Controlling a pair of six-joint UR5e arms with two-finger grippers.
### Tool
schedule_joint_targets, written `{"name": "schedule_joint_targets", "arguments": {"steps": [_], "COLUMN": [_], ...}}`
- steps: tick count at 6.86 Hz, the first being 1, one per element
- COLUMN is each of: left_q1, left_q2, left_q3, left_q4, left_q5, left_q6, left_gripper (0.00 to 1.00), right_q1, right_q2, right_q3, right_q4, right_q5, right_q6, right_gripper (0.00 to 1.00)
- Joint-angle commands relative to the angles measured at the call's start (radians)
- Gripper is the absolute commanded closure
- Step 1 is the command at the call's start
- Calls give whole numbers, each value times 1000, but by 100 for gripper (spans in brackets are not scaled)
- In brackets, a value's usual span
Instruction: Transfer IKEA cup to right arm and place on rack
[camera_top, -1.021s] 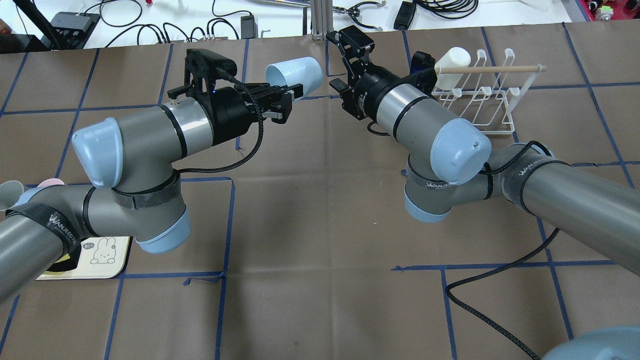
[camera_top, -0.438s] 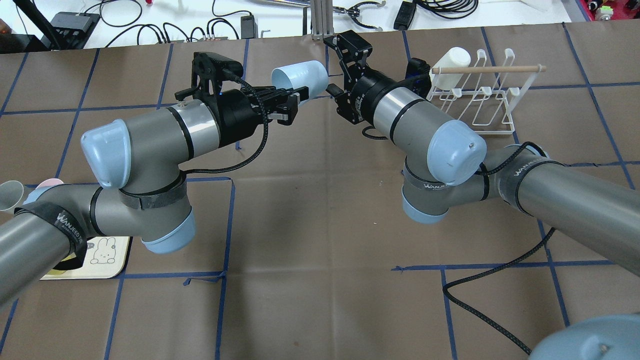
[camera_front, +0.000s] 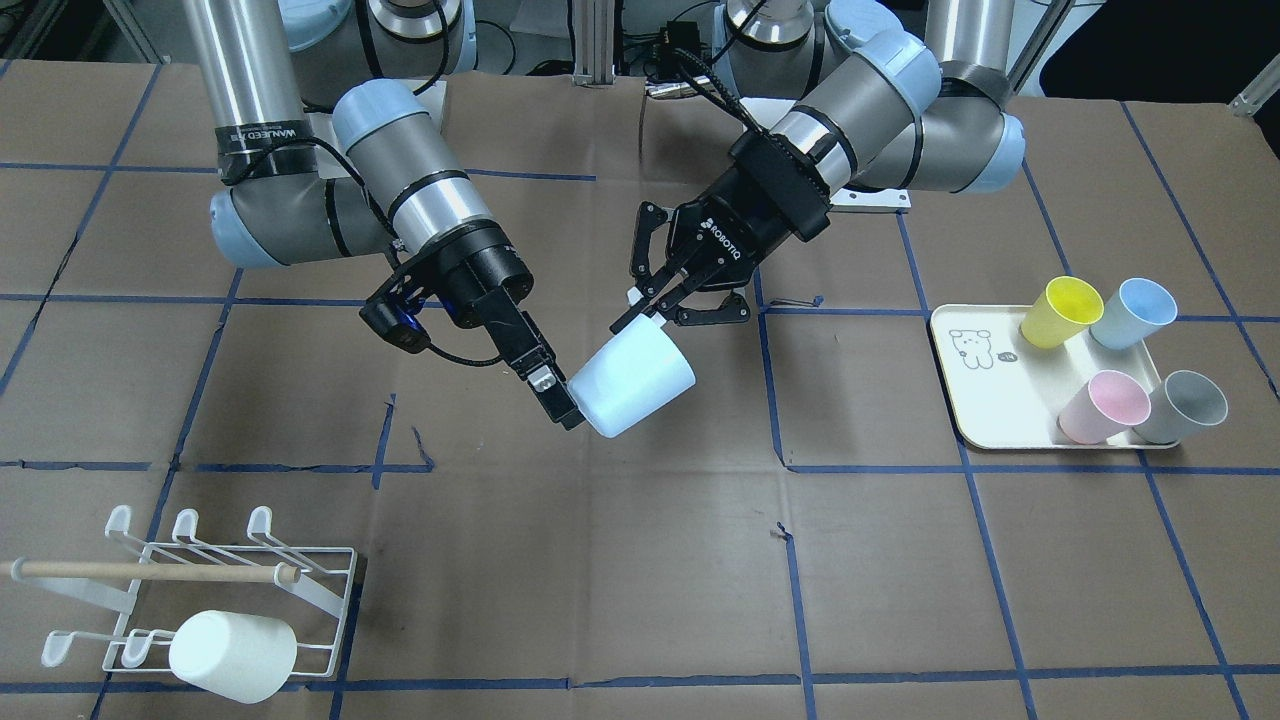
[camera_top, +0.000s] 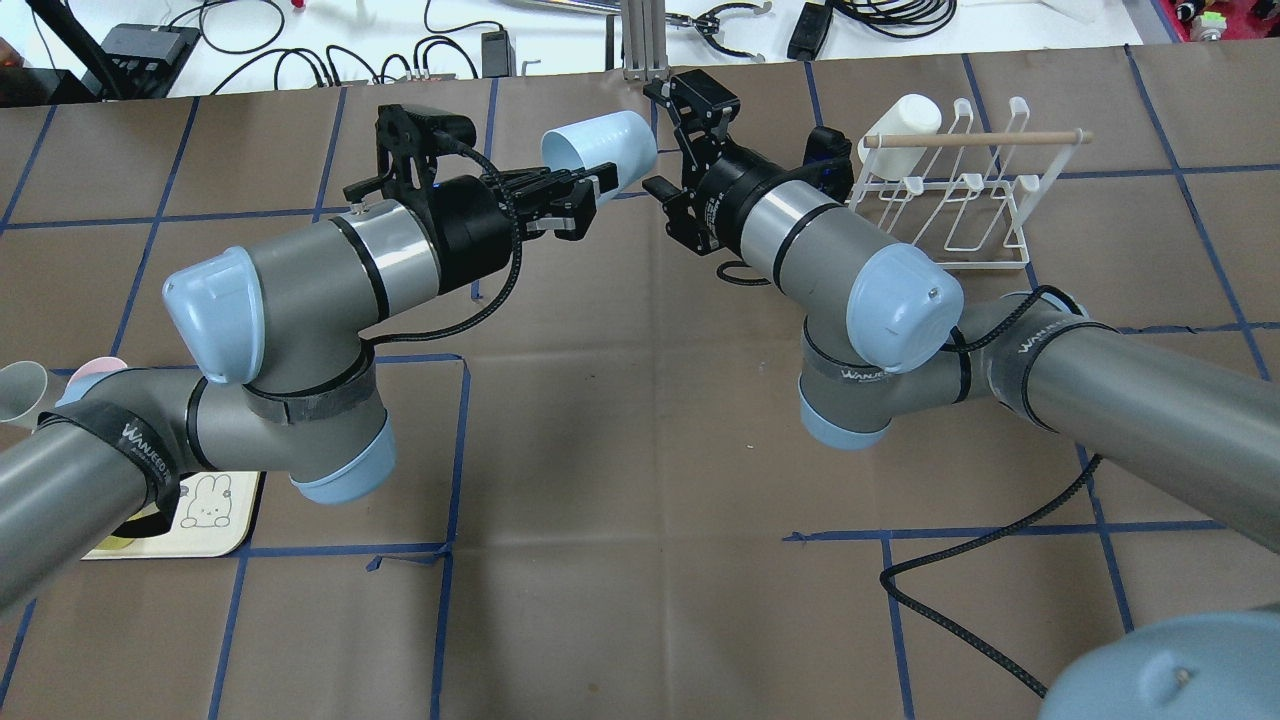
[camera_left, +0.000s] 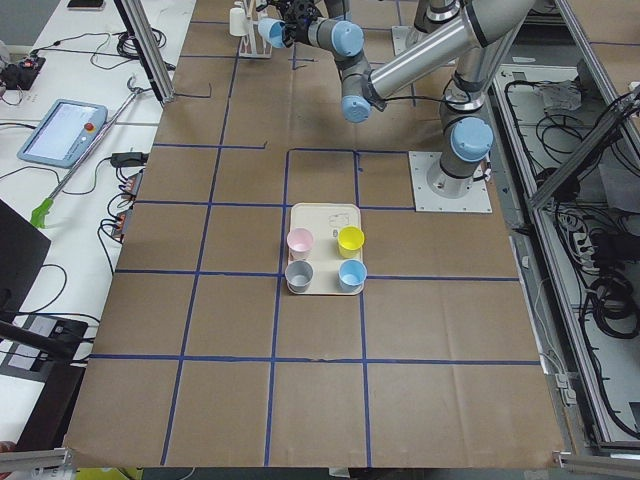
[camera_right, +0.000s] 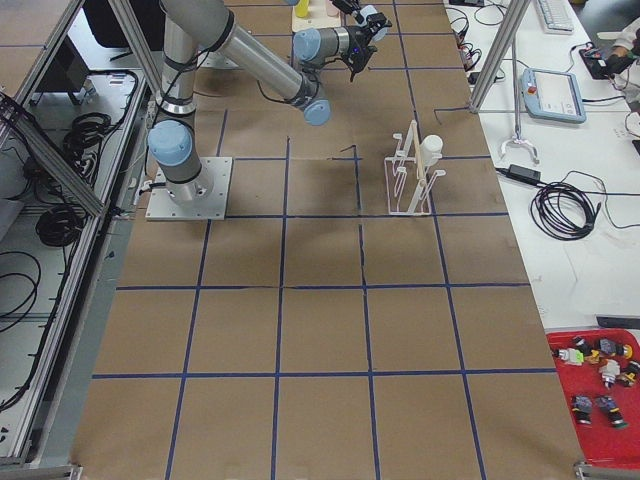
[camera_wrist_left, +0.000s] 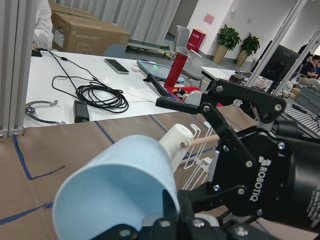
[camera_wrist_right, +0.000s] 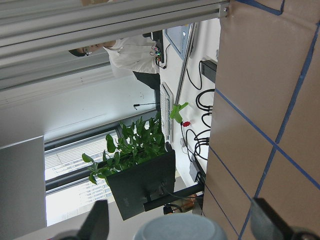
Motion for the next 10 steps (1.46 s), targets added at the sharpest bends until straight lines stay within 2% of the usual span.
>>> {"name": "schedule_joint_targets", "arguments": {"steps": [1,7,9,10], "left_q1": [-3,-9,-22,-24], "left_q2": [0,4,4,6], "left_q3": [0,2,2,2], "left_q4": [14,14,14,14], "left_q5": [0,1,12,12], "left_q6": [-29,-63,-63,-80], "left_gripper": [100,100,100,100], "right_q1": [21,38,36,36], "right_q2": [1,12,12,10], "right_q3": [-5,-32,-32,-34], "right_q4": [4,5,7,7], "right_q5": [-1,-10,-4,-6], "right_q6": [1,0,1,1], "right_gripper": [0,1,12,12]}}
